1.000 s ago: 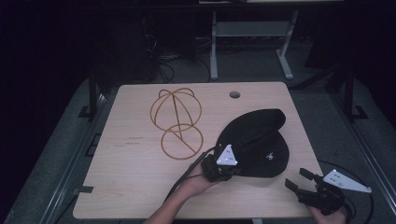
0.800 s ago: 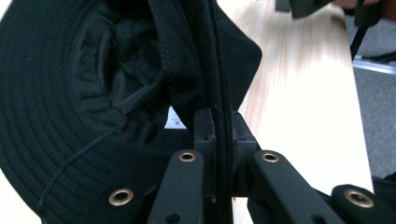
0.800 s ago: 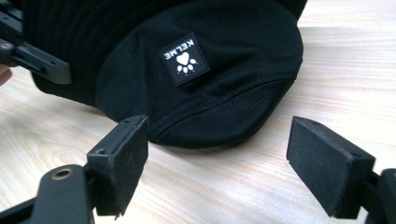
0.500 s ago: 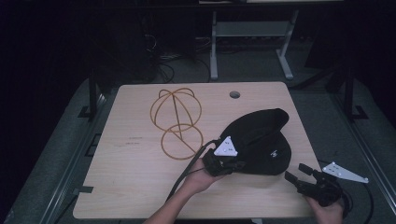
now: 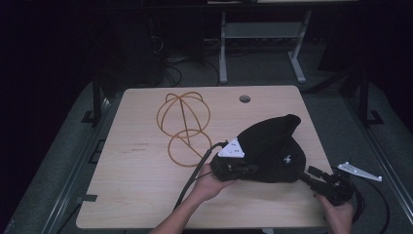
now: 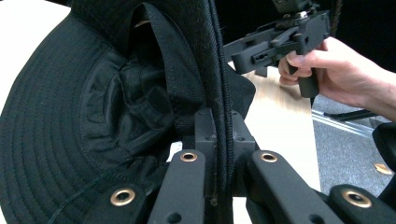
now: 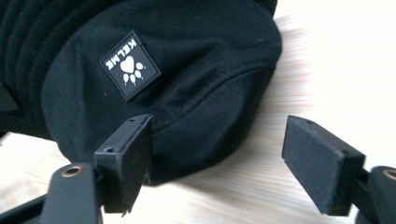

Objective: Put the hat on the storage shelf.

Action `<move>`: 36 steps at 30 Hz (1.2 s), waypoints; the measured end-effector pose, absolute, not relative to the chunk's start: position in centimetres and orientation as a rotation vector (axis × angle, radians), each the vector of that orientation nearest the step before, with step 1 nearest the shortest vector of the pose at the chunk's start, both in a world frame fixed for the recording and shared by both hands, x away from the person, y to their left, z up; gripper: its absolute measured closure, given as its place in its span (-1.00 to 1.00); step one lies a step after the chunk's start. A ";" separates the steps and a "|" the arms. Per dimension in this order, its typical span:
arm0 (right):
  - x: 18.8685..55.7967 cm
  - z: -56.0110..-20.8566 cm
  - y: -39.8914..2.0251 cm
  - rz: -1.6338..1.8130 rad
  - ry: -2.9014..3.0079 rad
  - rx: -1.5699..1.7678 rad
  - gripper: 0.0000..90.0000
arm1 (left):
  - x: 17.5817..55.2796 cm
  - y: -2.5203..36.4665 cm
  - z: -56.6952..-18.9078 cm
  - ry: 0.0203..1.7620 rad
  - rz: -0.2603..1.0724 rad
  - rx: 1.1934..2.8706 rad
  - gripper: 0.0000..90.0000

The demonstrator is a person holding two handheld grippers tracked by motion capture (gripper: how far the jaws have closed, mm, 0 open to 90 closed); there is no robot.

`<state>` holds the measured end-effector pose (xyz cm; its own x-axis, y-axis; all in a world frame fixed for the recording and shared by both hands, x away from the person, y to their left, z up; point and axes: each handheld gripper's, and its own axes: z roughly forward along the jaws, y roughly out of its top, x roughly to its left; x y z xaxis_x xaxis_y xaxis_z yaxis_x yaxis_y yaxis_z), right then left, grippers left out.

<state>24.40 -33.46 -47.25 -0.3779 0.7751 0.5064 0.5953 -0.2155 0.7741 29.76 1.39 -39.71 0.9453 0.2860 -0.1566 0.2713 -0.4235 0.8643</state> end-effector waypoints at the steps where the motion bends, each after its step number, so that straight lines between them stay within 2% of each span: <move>1: 24.6 -47.3 -33.4 1.647 1.862 1.669 -0.35 | 29.9 1.3 -39.7 0.393 0.012 2.031 0.91; 3: 25.1 -47.5 -33.2 1.678 1.870 1.724 -0.30 | 29.8 1.1 -39.7 0.390 0.011 2.033 0.92; 4: 25.5 -47.6 -33.0 1.700 1.871 1.743 -0.18 | 29.8 1.0 -39.8 0.380 0.011 2.034 0.92; 6: 25.6 -47.5 -32.8 1.693 1.878 1.749 -0.10 | 29.8 1.0 -39.8 0.382 0.011 2.035 0.92; 7: 25.8 -47.5 -32.5 1.672 1.887 1.750 0.00 | 29.8 1.0 -39.8 0.382 0.013 2.036 0.92; 8: 26.0 -47.5 -32.2 1.654 1.895 1.752 0.19 | 29.9 1.0 -39.8 0.389 0.012 2.032 0.92; 9: 26.0 -47.5 -32.2 1.654 1.895 1.752 0.19 | 29.9 1.0 -39.8 0.389 0.012 2.032 0.92; 10: 26.2 -47.6 -31.9 1.639 1.899 1.748 0.39 | 29.9 1.1 -39.7 0.384 0.017 2.034 0.92; 11: 26.2 -47.6 -31.8 1.643 1.903 1.741 0.49 | 29.9 1.1 -39.7 0.384 0.017 2.034 0.92; 12: 26.2 -47.6 -31.8 1.643 1.903 1.741 0.49 | 29.8 1.1 -39.7 0.383 0.015 2.035 0.92; 15: 26.3 -47.4 -31.1 1.637 1.931 1.684 0.85 | 29.6 0.9 -39.8 0.371 0.020 2.045 0.92; 25: 25.7 -46.7 -31.2 1.623 1.908 1.606 0.94 | 28.8 1.3 -40.0 0.338 0.057 2.098 0.89; 31: 25.4 -46.3 -31.3 1.648 1.866 1.571 0.95 | 28.4 1.9 -40.0 0.332 0.088 2.130 0.73; 36: 25.2 -45.8 -31.5 1.695 1.833 1.548 0.95 | 28.3 2.5 -39.8 0.335 0.113 2.135 0.70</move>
